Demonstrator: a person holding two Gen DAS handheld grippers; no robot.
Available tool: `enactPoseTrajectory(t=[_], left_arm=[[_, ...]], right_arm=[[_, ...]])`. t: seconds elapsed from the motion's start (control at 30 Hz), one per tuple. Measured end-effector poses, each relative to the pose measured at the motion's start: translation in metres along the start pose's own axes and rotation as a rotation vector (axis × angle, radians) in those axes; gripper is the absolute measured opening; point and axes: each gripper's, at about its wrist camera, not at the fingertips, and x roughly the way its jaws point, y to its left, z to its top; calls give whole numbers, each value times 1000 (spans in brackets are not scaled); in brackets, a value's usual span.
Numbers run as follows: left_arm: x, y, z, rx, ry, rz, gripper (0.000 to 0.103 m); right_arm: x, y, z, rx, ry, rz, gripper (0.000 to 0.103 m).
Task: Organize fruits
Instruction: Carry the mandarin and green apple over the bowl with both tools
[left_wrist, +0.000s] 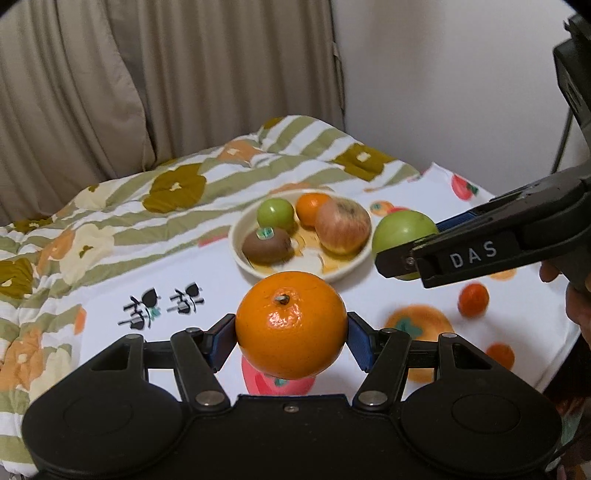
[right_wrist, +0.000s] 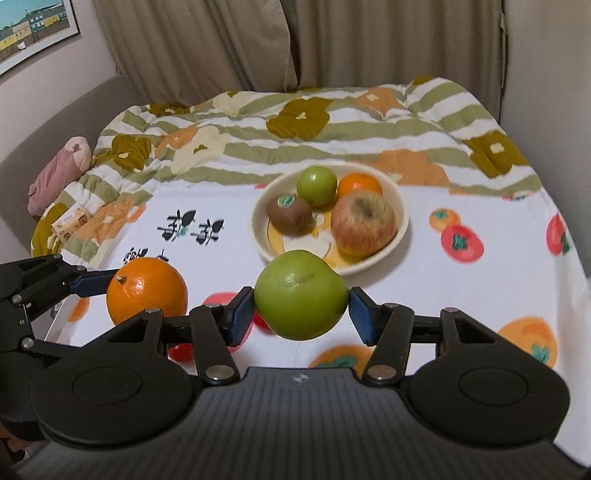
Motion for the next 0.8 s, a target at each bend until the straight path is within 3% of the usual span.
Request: enactPoseTrajectory(t=[0.4,0.8], left_arm=[[30,-5,48,-64,4,47,67],[97,-6,65,-74,91,84,67]], right_arm=[[9,-35,55,-101,-31,36,71],[62,-57,94,-190,-7,99,71]])
